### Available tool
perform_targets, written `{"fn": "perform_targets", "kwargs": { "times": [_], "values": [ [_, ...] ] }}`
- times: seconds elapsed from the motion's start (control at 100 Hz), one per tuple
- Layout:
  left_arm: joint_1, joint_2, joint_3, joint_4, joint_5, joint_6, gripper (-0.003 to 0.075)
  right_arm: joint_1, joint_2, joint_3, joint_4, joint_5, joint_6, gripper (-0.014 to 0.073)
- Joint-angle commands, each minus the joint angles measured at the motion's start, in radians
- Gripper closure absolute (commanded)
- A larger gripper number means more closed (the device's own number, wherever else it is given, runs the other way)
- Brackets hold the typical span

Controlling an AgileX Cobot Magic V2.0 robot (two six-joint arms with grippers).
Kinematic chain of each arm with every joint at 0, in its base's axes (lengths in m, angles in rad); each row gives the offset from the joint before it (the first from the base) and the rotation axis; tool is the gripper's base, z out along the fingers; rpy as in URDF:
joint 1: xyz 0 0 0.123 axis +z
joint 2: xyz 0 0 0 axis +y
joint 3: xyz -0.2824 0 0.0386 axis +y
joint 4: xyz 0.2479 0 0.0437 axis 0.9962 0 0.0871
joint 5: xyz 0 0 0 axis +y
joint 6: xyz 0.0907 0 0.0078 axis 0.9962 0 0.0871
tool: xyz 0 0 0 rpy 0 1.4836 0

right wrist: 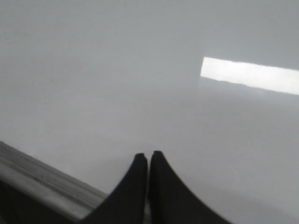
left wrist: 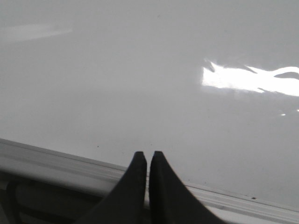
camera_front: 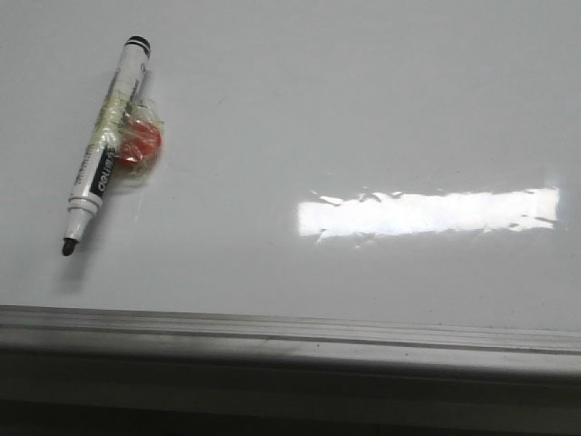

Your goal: Write number 0 on whiteboard

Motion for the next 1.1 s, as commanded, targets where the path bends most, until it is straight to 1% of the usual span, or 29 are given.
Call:
{"fn": "perform_targets", "kwargs": {
  "times": [0.0,0.85,0.88,0.95,1.0,1.09],
  "values": [
    [0.003,-0.03,0.031,-0.013,-0.035,0.0,0.074,-0.007,-0.019,0.014,-0.018,-0.023,-0.001,0.0634],
    [0.003,-0.03,0.031,-0.013,-0.035,0.0,0.074,-0.007,-0.019,0.014,-0.018,-0.023,-0.001,0.0634],
    [0.003,-0.03,0.031,-0.013,-0.035,0.0,0.074,-0.007,-0.019,0.014,-0.033,-0.028,-0.001,0.0634],
    [0.003,-0.03,0.031,-0.013,-0.035,0.0,0.074,-0.007,-0.019,0.014,-0.115,-0.058,-0.001,0.0634],
    [0.003,-0.03,0.031,-0.013,-0.035,0.0,0.074,-0.007,-0.019,0.014,-0.171,-0.105,-0.001,0.0634],
    [0.003,-0.03,0.031,0.008,-0.047,0.0,0.074,-0.007,-0.019,0.014,-0.155,-0.217,-0.001,0.0634]
  ]
}}
